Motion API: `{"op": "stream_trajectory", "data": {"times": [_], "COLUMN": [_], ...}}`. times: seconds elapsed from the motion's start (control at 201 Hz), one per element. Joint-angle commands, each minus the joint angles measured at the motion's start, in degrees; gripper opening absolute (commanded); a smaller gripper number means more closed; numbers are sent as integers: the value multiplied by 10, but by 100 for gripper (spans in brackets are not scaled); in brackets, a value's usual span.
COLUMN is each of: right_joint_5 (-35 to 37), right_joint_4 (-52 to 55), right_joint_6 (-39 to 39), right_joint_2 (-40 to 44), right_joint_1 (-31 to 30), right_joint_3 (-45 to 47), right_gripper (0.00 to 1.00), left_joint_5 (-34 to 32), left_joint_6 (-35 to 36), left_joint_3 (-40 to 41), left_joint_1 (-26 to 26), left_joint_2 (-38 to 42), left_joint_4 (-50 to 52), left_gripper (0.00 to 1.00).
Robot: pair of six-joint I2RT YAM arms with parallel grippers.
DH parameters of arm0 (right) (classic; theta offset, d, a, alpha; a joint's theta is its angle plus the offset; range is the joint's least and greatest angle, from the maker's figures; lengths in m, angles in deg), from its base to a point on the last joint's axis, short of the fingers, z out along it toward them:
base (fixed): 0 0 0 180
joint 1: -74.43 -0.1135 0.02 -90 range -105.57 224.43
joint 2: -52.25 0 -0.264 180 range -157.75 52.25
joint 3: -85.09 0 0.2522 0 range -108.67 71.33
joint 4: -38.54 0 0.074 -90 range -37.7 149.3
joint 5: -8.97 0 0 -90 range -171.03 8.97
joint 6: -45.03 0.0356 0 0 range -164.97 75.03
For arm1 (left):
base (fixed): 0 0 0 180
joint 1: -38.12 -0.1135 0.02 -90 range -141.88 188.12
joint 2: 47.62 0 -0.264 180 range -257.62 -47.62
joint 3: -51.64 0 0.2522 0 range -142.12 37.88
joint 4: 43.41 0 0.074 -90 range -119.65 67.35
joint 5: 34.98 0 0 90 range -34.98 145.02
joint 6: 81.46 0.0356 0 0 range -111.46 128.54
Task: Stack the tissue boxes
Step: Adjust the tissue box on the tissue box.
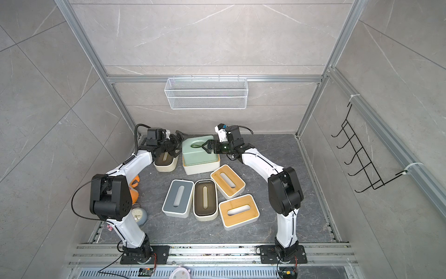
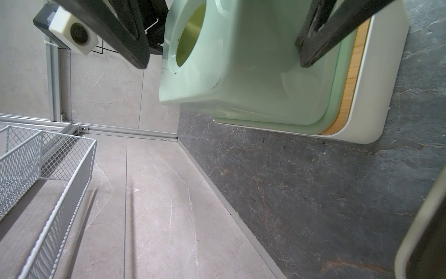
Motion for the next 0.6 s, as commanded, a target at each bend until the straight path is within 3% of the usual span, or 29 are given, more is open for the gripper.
{"op": "stream_trajectory", "data": {"times": [0.0, 0.419, 0.593], "right_joint_5": [1, 45, 53], "right_joint_4": [-4, 15, 2], "right_joint_6": [11, 12, 34], "right_joint_2": [-6, 22, 62], "right_joint_1": [-8, 2, 26], "right_joint_3": [-11, -14, 28], "right_gripper": [100, 100, 100], "left_joint_5": [25, 1, -23], "left_joint_6": [3, 18, 18], "left_joint_3": [-22, 17, 90], "left_joint_1": [-4, -23, -40], "left_joint_2": [-5, 62, 124], "left_joint_4": [-5, 1, 1], "left_gripper": [100, 100, 97]}}
